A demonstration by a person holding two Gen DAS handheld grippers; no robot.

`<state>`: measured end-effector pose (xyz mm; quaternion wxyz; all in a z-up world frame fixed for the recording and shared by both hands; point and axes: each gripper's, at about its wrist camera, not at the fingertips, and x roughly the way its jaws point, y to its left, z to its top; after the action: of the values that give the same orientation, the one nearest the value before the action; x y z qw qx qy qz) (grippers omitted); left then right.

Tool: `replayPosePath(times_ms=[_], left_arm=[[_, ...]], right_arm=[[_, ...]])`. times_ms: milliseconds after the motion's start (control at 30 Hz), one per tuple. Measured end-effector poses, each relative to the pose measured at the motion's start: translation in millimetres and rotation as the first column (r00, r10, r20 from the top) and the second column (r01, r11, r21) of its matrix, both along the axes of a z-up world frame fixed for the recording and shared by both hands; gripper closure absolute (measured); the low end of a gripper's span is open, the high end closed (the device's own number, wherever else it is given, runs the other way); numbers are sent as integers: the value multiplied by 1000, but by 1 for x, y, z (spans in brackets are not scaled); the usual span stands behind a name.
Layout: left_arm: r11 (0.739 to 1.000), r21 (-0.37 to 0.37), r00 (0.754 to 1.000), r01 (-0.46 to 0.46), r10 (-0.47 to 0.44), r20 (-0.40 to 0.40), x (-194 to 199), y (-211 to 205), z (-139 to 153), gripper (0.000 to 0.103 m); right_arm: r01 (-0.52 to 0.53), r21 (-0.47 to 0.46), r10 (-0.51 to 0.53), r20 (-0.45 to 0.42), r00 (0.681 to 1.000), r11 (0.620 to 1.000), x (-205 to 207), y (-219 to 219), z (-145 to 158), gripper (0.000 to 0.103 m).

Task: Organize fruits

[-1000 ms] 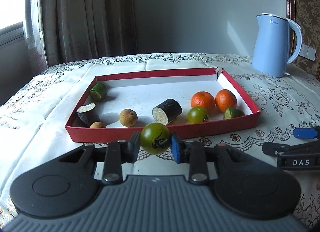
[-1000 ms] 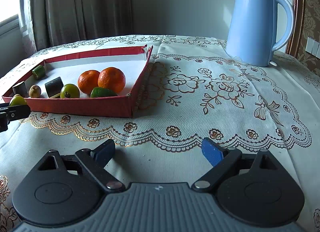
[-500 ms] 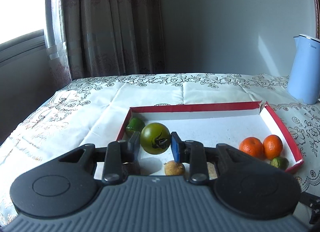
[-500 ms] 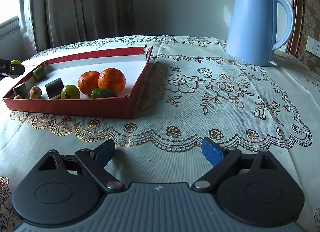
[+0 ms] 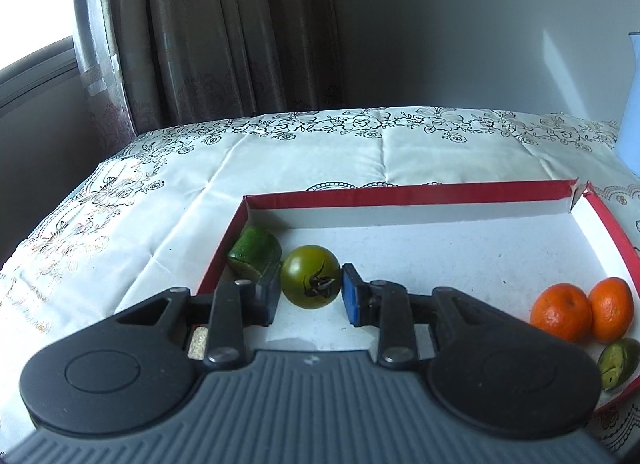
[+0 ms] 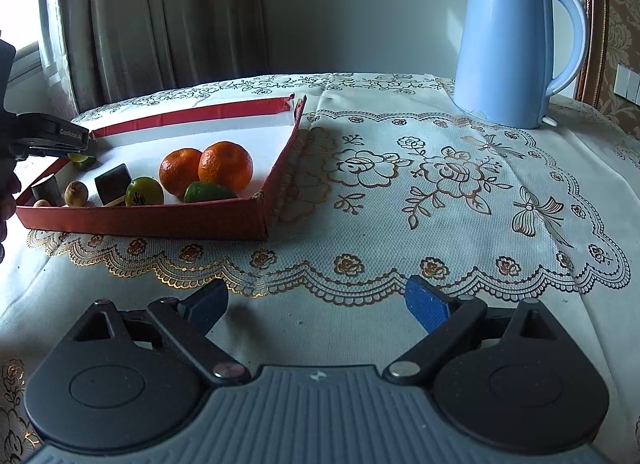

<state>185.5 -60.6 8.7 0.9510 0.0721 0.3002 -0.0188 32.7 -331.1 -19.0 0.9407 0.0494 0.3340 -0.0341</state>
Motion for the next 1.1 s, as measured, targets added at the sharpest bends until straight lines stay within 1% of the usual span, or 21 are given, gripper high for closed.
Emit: replayPosePath(times_ms=[133, 167, 200, 233, 267, 333, 367, 400, 433, 500, 633, 667, 700, 800, 900, 1100], left_arm=[[1000, -6, 1000, 6, -6, -24, 2, -1, -8, 72], [1000, -2, 1000, 3, -3, -21, 2, -1, -9, 69], [1000, 2, 1000, -2, 2, -12, 1, 0, -8, 61], [1000, 0, 1000, -4, 4, -5, -1, 0, -8, 57], [1000, -3, 1000, -4, 4, -1, -2, 0, -7, 54], [1000, -5, 1000, 4, -4, 3, -5, 1, -4, 53], [1000, -6, 1000, 6, -6, 8, -7, 1, -2, 50], [1000, -11, 1000, 5, -5, 15, -11, 2, 1, 45], [1000, -18, 1000, 6, -6, 24, -16, 4, 4, 42], [1000, -30, 999, 10, -8, 39, -26, 6, 9, 30], [997, -57, 996, 44, -39, 74, -57, 11, 23, 17], [996, -67, 996, 53, -47, 78, -65, 12, 25, 10], [995, -74, 995, 61, -55, 82, -73, 13, 27, 6], [993, -84, 992, 88, -79, 98, -99, 16, 30, 0], [990, -93, 990, 108, -98, 106, -121, 19, 27, 0], [987, -106, 989, 123, -114, 95, -150, 23, 16, 0]], right_arm=[[0, 8, 0, 3, 1000, 1000, 0, -1, 0, 7], [0, 9, 0, 3, 1000, 1000, 0, -1, 0, 7], [-1, 9, 1, 3, 1000, 1000, 0, -2, 0, 7], [-1, 9, 1, 3, 1000, 1000, 0, -2, 0, 7], [0, 9, 0, 4, 1000, 1000, 0, -2, 0, 7], [0, 9, 0, 3, 1000, 1000, 0, -2, 0, 7], [0, 8, 0, 3, 1000, 1000, 0, -2, 0, 7], [0, 8, 0, 3, 1000, 1000, 0, -2, 0, 7], [-1, 6, 1, 2, 1000, 1000, 0, -2, 0, 7], [-1, 2, 1, 1, 1000, 1000, 1, -1, 0, 7], [-2, -10, 2, -4, 1000, 1000, 1, 1, 0, 7], [-2, -13, 2, -5, 1000, 1000, 1, 2, -1, 7], [-3, -18, 2, -7, 1000, 1000, 1, 2, -1, 7], [-4, -33, 3, -13, 1000, 999, 2, 4, -1, 7], [-5, -42, 4, -18, 1000, 999, 2, 5, -1, 7], [-6, -46, 5, -19, 1000, 999, 3, 5, -1, 7]])
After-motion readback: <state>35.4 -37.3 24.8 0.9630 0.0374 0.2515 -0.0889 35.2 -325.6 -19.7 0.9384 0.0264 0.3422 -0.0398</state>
